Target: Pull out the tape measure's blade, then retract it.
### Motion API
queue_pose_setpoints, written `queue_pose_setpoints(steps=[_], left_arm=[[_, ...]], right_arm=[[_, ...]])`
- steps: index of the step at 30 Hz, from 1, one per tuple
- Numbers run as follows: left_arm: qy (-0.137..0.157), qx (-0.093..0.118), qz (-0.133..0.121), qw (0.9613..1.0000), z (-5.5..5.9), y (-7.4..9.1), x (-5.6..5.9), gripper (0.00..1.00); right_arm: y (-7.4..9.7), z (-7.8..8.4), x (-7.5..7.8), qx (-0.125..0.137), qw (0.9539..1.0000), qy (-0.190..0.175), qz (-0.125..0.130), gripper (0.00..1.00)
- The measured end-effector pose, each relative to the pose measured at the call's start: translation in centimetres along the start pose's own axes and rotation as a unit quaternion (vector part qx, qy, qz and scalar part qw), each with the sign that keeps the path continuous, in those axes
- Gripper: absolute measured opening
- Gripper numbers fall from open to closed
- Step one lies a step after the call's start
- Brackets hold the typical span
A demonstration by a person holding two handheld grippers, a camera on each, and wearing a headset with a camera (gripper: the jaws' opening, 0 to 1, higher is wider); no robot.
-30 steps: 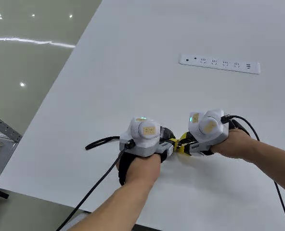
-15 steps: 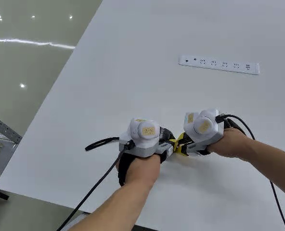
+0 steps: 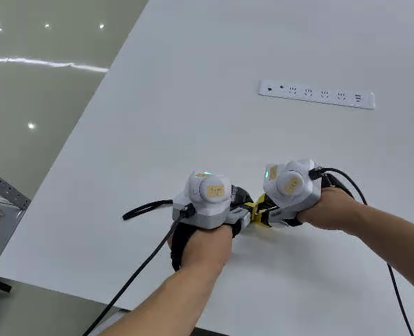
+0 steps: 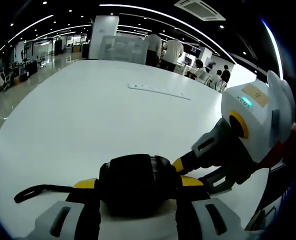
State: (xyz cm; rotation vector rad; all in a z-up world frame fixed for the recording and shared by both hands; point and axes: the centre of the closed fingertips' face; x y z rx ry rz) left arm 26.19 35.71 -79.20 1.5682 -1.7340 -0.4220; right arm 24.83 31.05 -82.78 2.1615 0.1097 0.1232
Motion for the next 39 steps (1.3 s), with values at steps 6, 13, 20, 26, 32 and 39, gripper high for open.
queue_pose_setpoints(steps=[6,13,20,26,32,39], left_arm=[[0.0,0.002,0.0,1.0,-0.1,0.0,0.0,0.59],[-0.02,0.006,0.001,0.9998,-0.2,0.0,0.0,0.6],[-0.048,0.006,0.004,0.9988,-0.4,0.3,0.1,0.59],[-0.053,0.001,0.012,0.9985,-0.1,1.1,-0.2,0.6],[-0.055,0.0,0.017,0.9984,-0.4,2.2,-0.9,0.59],[-0.061,0.0,0.012,0.998,-0.3,3.5,-1.4,0.61]], right_arm=[[0.0,0.0,0.0,0.003,1.0,-0.004,0.005,0.14],[-0.1,-0.1,0.0,0.002,0.9997,-0.016,0.019,0.14],[-0.1,0.0,0.1,0.007,0.9986,-0.041,0.032,0.16],[0.1,0.0,-0.2,0.016,0.9958,-0.082,0.037,0.25],[0.7,0.3,0.0,0.011,0.9938,-0.097,0.054,0.34],[1.9,-0.2,-0.4,0.031,0.9896,-0.124,0.065,0.37]])
Point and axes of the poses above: the centre of the closed fingertips' face, and the gripper's own axes: y roughly backward along the fingers, x roughly to its right, z roughly out of its underside, and after that the axes turned 8 degrees about y, right-handed
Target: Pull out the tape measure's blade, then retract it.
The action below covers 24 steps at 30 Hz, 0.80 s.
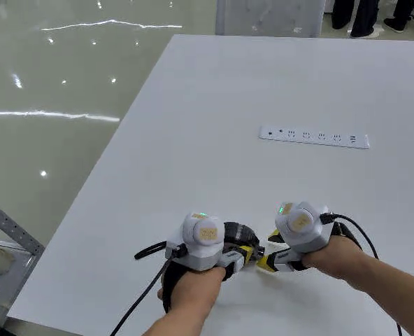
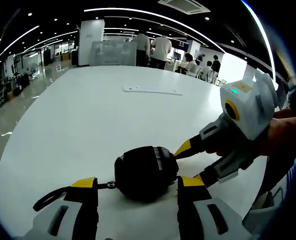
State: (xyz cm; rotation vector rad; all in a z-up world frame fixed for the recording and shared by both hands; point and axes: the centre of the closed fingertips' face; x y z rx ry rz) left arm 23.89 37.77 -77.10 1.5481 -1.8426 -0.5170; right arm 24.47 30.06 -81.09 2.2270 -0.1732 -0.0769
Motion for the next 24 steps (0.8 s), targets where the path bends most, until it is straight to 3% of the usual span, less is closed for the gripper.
queue_pose_setpoints(steps=[13,17,24], left_arm=[[-0.009,0.007,0.028,0.9995,0.9,2.7,-0.2,0.69],[-0.01,0.002,0.032,0.9994,1.5,3.0,-0.2,0.71],[-0.008,0.013,0.041,0.999,1.3,4.0,0.0,0.77]], right_arm=[[3.4,-0.4,-1.5,0.044,0.9966,-0.063,0.029,0.47],[4.6,-0.4,-1.9,0.057,0.9931,-0.093,0.043,0.51],[6.9,-0.3,-2.8,0.077,0.987,-0.123,0.068,0.57]])
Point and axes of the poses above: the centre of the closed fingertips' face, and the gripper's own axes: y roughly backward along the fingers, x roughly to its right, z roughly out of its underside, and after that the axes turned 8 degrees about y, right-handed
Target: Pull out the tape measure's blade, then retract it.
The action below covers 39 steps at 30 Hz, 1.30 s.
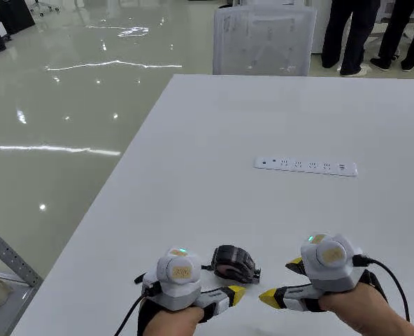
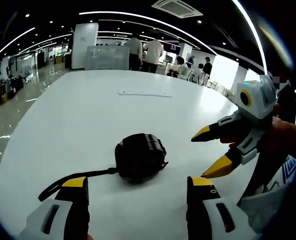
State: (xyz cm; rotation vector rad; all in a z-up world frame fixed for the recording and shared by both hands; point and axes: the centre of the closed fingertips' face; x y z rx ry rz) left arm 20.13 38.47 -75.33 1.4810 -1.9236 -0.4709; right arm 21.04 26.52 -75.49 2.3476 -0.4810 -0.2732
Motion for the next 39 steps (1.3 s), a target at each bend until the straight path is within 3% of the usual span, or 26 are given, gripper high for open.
queue_pose_setpoints(steps=[26,31,39], left_arm=[[-0.036,0.015,0.02,0.999,0.0,6.4,-1.0,0.92],[-0.024,0.018,0.031,0.9991,0.2,7.3,-1.0,0.93],[-0.033,0.026,0.029,0.9987,0.5,9.2,-1.4,0.94]], right_arm=[[7.5,1.0,-2.5,0.036,0.9973,-0.054,0.035,0.8],[9.0,1.1,-3.0,0.044,0.9963,-0.063,0.039,0.85],[11.0,2.0,-4.0,0.047,0.9948,-0.078,0.047,0.91]])
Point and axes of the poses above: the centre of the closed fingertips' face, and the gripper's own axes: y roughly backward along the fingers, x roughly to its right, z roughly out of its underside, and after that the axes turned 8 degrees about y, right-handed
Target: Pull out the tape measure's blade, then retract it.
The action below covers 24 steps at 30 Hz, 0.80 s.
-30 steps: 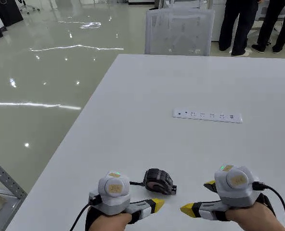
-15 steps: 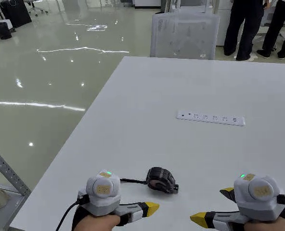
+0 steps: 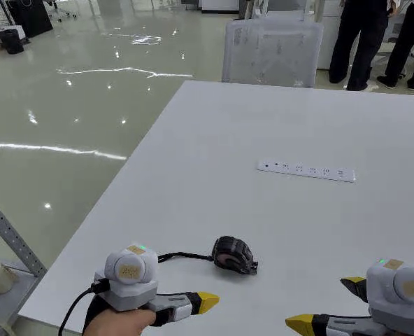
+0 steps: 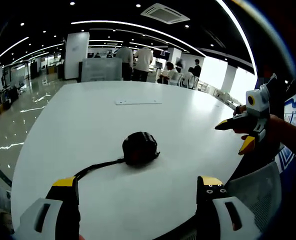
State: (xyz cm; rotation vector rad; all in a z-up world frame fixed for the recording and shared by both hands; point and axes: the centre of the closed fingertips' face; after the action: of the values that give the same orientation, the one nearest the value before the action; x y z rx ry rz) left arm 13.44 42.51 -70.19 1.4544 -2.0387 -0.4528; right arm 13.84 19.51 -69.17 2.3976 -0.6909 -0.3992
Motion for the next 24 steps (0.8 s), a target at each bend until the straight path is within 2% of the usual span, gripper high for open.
queue_pose_setpoints(steps=[6,8,9,13,20,24], left_arm=[[-0.011,-0.002,0.0,0.9999,0.6,1.3,-0.5,0.95],[-0.012,-0.003,0.0,0.9999,0.6,1.5,-0.6,0.96],[-0.017,0.001,0.002,0.9998,0.2,1.7,-0.4,0.96],[-0.025,0.003,0.002,0.9997,-0.1,2.2,-0.3,0.97],[-0.054,-0.015,0.007,0.9984,0.6,3.8,-0.6,0.98],[-0.06,-0.02,0.005,0.998,0.9,4.9,-1.3,0.98]], right_arm=[[1.2,1.0,-0.7,-0.004,1.0,-0.005,0.003,0.96],[1.6,1.3,-0.8,-0.008,0.9999,-0.003,0.007,0.97],[1.8,1.5,-0.8,-0.012,0.9999,-0.004,0.007,0.98],[2.5,1.2,-1.2,0.0,0.9998,-0.017,0.01,1.0],[3.5,0.7,-1.6,0.006,0.9997,-0.018,0.012,1.0],[4.2,0.6,-1.8,0.009,0.9997,-0.019,0.015,1.0]])
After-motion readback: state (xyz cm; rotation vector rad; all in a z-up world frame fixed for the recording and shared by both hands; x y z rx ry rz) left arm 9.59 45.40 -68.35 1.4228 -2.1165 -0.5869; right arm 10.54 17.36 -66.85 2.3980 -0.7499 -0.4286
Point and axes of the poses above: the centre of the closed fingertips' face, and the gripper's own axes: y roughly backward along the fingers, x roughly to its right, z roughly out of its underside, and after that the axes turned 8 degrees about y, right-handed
